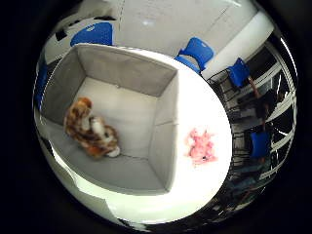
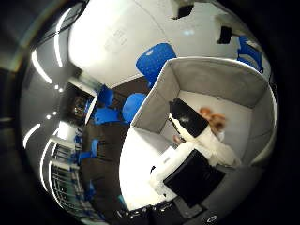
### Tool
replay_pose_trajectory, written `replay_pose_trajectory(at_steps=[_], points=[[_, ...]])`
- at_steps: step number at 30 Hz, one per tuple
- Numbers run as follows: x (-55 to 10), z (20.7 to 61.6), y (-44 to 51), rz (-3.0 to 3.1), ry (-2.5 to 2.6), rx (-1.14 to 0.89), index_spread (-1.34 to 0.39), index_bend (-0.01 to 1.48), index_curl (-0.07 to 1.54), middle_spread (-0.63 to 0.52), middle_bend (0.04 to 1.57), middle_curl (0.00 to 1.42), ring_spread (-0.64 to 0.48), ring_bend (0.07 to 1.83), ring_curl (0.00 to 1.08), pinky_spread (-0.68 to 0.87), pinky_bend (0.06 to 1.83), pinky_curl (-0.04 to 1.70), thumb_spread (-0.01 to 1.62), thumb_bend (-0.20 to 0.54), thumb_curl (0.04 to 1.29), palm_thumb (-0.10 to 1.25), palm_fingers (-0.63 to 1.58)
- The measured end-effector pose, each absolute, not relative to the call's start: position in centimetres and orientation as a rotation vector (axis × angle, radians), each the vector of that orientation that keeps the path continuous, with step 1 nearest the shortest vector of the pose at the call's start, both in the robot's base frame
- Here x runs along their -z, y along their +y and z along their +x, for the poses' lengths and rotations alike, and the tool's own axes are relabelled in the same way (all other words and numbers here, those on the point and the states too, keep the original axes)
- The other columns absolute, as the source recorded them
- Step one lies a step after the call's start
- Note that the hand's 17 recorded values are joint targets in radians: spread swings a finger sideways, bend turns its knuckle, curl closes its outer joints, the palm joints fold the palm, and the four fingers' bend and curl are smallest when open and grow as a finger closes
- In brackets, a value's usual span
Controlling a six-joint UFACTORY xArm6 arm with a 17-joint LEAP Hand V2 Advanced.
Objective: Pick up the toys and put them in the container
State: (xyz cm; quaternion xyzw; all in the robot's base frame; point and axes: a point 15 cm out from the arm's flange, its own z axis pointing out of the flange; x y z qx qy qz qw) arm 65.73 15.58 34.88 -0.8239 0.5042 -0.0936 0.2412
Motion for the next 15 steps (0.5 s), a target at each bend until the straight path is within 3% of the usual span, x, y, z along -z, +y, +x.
replay_pose_trajectory(at_steps=[7,8,9,15], points=[[-36.3,65.0,13.0,-2.26,1.393,0.254,-0.47,0.18,0.38,-0.21,0.8,0.45,-0.02,0.72,0.23,0.45,0.69,0.41,1.19,-0.019,0.42,0.65,0.33],[-36.7,64.8,12.3,-2.258,1.398,0.256,-0.47,0.23,0.39,-0.17,0.61,0.38,-0.02,0.77,0.24,0.45,0.71,0.41,1.2,-0.019,0.41,0.64,0.26],[-37.1,64.7,11.4,-2.255,1.407,0.258,-0.47,0.23,0.39,-0.15,0.54,0.36,-0.02,0.78,0.24,0.46,0.72,0.4,1.2,-0.018,0.41,0.64,0.27],[-39.2,64.6,3.7,-2.194,1.504,0.313,-0.44,0.17,0.36,-0.14,0.5,0.34,-0.03,0.84,0.24,0.45,0.65,0.34,1.2,-0.017,0.4,0.64,0.35]])
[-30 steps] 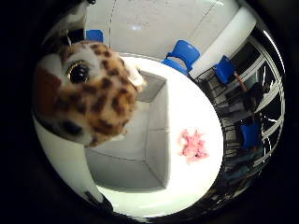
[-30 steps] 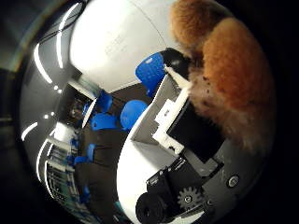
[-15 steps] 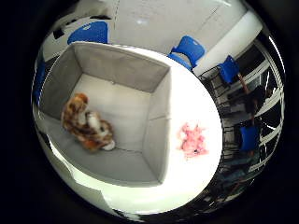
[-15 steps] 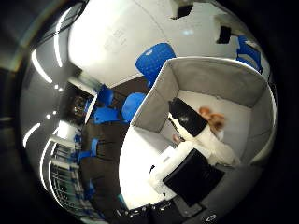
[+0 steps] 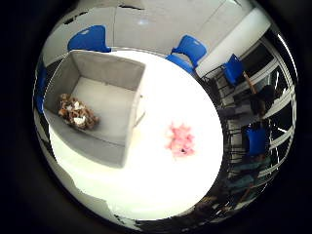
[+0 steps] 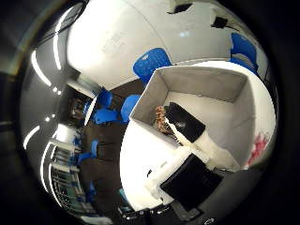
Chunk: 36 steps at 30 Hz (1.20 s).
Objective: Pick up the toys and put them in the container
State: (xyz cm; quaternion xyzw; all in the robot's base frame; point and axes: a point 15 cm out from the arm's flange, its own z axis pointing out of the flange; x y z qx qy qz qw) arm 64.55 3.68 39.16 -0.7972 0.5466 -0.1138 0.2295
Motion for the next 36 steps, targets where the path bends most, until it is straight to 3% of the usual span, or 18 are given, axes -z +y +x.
replay_pose_trajectory(at_steps=[14,36], points=[[-37.6,63.2,-14.7,-2.044,1.775,0.392,-0.41,0.17,0.32,-0.13,0.48,0.34,-0.02,0.82,0.19,0.45,0.66,0.26,1.19,-0.017,0.39,0.65,0.37],[-25.3,64.6,-15.8,-1.991,1.959,0.175,-0.33,0.17,0.31,-0.01,0.42,0.33,0.13,0.74,0.15,0.5,0.79,0.19,1.19,-0.021,0.37,0.58,0.31]])
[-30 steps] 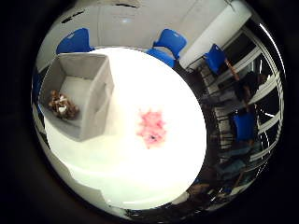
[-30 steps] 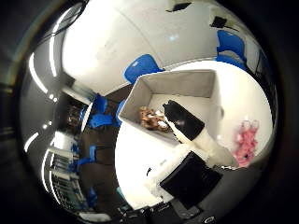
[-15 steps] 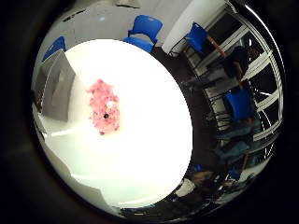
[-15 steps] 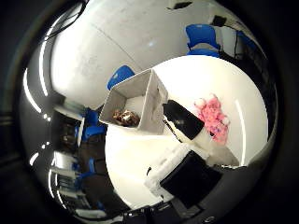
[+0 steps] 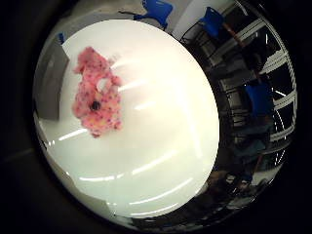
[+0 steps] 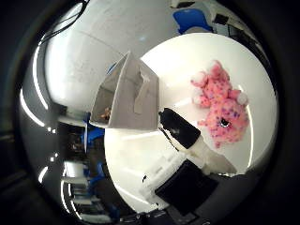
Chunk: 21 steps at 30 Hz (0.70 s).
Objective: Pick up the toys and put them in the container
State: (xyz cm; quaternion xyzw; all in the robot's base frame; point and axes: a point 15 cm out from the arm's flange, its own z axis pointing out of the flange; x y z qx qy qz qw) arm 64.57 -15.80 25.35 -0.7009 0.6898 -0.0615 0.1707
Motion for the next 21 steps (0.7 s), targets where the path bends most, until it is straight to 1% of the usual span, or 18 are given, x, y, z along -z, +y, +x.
replay_pose_trajectory(at_steps=[7,18,21], points=[[-22.5,64.7,-14.8,-1.985,1.998,0.113,-0.33,0.17,0.32,0.03,0.37,0.33,0.2,0.69,0.14,0.54,0.81,0.17,1.19,-0.022,0.36,0.54,0.28],[-18.7,64.0,-15.3,-1.977,2.061,0.035,-0.34,0.16,0.3,0.05,0.35,0.33,0.22,0.67,0.14,0.55,0.83,0.15,1.18,-0.02,0.35,0.52,0.29],[-18.1,63.8,-15.4,-1.978,2.069,0.021,-0.34,0.16,0.29,0.04,0.36,0.33,0.22,0.72,0.15,0.55,0.83,0.14,1.16,-0.018,0.35,0.53,0.34]])
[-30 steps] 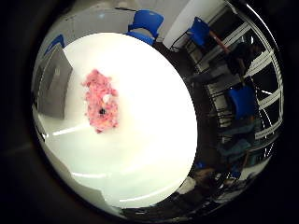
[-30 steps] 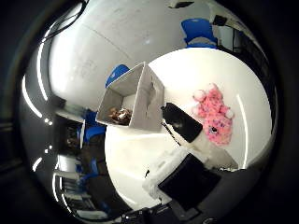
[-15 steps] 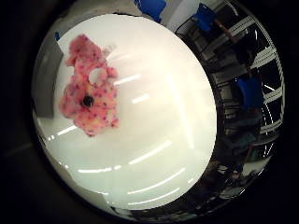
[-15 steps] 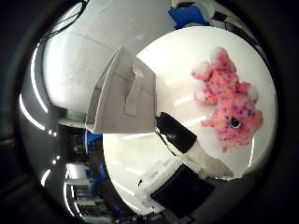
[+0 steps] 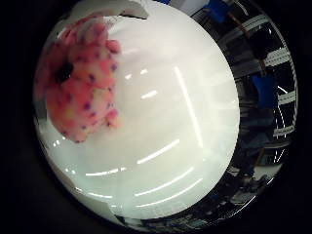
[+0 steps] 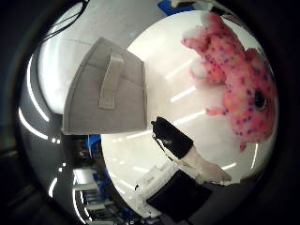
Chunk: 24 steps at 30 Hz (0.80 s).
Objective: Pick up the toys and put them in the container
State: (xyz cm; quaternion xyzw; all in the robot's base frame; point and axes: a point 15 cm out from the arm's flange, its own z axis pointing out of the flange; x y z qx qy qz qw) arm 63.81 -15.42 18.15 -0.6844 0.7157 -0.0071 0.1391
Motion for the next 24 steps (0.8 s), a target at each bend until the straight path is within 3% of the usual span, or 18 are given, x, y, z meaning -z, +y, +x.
replay_pose_trajectory(at_steps=[2,5,9,12,14,16,20,24], points=[[-17.9,63.6,-15.6,-1.978,2.076,0.007,-0.35,0.15,0.28,0.02,0.38,0.34,0.18,0.8,0.17,0.53,0.86,0.13,1.16,-0.016,0.35,0.55,0.4],[-17.6,63.0,-15.7,-1.981,2.085,-0.023,-0.35,0.13,0.25,-0.05,0.46,0.36,0.04,0.97,0.21,0.35,0.91,0.11,1.14,-0.013,0.35,0.6,0.52],[-17.3,62.4,-15.5,-1.99,2.091,-0.056,-0.36,0.11,0.19,-0.15,0.66,0.42,-0.17,1.17,0.29,-0.12,1.15,0.13,1.13,-0.007,0.37,0.69,0.87],[-17.5,62.2,-15.6,-1.995,2.092,-0.06,-0.34,0.19,0.21,-0.2,0.81,0.49,-0.23,1.19,0.34,-0.44,1.19,0.19,1.11,-0.01,0.39,0.76,1.15],[-17.7,62.2,-15.5,-1.996,2.092,-0.06,-0.34,0.3,0.27,-0.18,0.91,0.53,-0.23,1.19,0.37,-0.47,1.16,0.21,1.09,-0.008,0.41,0.8,1.29],[-18.0,62.2,-15.6,-1.992,2.093,-0.057,-0.33,0.52,0.38,-0.16,1.03,0.57,-0.22,1.21,0.4,-0.43,1.21,0.26,1.05,-0.013,0.44,0.83,1.37],[-18.6,62.1,-15.9,-1.964,2.111,-0.049,-0.29,0.88,0.56,-0.16,1.17,0.63,-0.2,1.35,0.48,-0.3,1.37,0.37,1.02,-0.003,0.49,0.95,1.31],[-21.1,61.8,-15.7,-1.934,2.114,-0.043,-0.25,1.03,0.66,-0.13,1.29,0.67,-0.19,1.44,0.54,-0.22,1.45,0.45,1.0,-0.005,0.55,1.05,1.21]])
